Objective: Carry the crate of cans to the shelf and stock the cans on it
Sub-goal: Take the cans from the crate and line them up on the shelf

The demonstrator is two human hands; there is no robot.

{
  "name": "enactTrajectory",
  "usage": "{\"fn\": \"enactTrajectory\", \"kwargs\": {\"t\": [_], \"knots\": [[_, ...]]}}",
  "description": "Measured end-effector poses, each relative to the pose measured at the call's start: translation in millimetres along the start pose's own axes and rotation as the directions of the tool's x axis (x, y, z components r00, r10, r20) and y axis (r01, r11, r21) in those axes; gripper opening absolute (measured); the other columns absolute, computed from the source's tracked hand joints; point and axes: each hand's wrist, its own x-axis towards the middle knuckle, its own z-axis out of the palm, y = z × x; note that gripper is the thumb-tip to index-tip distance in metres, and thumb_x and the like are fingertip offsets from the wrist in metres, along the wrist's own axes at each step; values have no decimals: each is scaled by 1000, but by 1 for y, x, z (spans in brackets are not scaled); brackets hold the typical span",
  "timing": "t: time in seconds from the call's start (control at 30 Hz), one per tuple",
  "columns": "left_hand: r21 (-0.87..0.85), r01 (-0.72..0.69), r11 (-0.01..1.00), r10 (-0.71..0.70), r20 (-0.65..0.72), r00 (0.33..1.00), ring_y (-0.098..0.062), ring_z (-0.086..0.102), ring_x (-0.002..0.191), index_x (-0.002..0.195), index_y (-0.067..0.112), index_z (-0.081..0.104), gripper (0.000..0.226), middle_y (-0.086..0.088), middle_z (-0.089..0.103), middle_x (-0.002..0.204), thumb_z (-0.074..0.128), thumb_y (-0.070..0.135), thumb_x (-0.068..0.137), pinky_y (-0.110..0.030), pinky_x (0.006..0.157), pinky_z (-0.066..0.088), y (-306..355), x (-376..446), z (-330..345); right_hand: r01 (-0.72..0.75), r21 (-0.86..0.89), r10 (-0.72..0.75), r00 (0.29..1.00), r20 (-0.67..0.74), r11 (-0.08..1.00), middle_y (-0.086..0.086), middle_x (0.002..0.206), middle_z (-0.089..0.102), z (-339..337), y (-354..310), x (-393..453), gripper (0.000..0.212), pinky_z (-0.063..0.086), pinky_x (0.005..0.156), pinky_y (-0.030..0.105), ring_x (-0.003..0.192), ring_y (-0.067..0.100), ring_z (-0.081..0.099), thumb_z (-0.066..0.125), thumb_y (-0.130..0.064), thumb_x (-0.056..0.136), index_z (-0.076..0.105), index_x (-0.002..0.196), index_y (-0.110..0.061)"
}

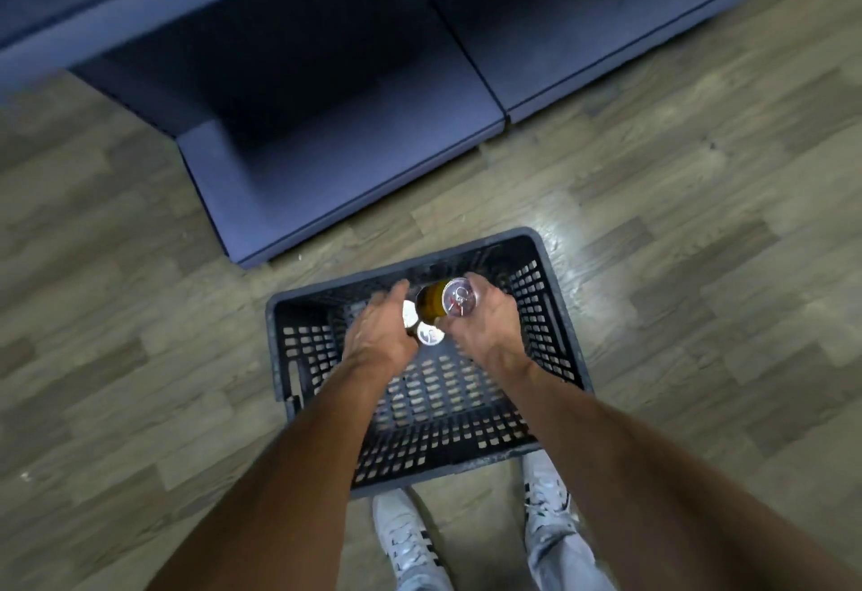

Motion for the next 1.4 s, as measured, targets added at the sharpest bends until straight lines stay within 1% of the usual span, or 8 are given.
{"fn": "enactTrajectory", "kwargs": {"t": [0.2,0.33,0.47,0.67,0.87,1.07,1.27,1.4], "knots": [[-239,-18,971,24,24,999,-19,61,106,148,32,31,92,0,60,129,78,23,69,-25,82,51,21,-49,-95,-1,272,-8,1000,31,962,-4,87,71,-75,-78,-37,41,54,76,25,82,14,66,86,-34,61,70,97,-21],[-438,-71,896,20,-121,992,-11,60,86,112,33,51,58,7,64,102,81,28,62,-25,75,48,60,-79,-180,74,535,-102,994,24,842,-4,64,61,-143,-153,-60,18,42,51,15,61,11,56,78,-20,68,69,78,-10],[-554,-151,819,30,-221,975,-15,60,75,94,27,54,55,2,68,84,71,37,44,-26,63,44,107,-104,-268,174,687,-121,985,-125,706,-10,59,58,-214,-225,-85,34,42,55,16,58,7,55,70,-34,56,69,79,-9],[-563,-355,746,132,-398,908,-19,61,71,87,21,57,47,1,69,79,68,46,48,-37,68,50,187,-158,-399,365,700,-158,925,-344,613,0,69,62,-330,-323,-115,49,49,66,36,67,16,58,76,-55,59,65,73,-10],[-551,-514,657,167,-559,812,-14,64,77,94,24,60,25,3,69,85,69,32,72,-30,69,54,226,-221,-485,503,677,-293,864,-409,537,1,89,69,-405,-412,-164,37,57,67,29,81,13,68,78,-50,74,66,89,-19],[-571,-596,565,86,-678,730,-11,66,87,104,27,57,40,5,68,94,76,36,70,-30,75,55,223,-228,-571,564,709,-405,818,-409,424,3,93,70,-429,-506,-170,41,61,73,36,87,18,70,81,-50,70,67,90,-18],[-748,-627,218,-3,-643,766,-17,71,85,99,15,68,25,-5,74,93,69,36,86,-33,71,57,203,-192,-626,515,803,-412,829,-378,299,3,105,66,-412,-572,-141,48,57,83,39,97,18,66,63,-68,76,58,100,-27],[-819,-574,10,-138,-570,810,-19,64,64,97,14,70,54,-6,73,79,42,61,95,-31,59,50,184,-163,-627,510,777,-444,831,-335,369,2,88,71,-392,-595,-124,26,60,76,38,83,19,71,63,-49,88,67,91,-23]]}}
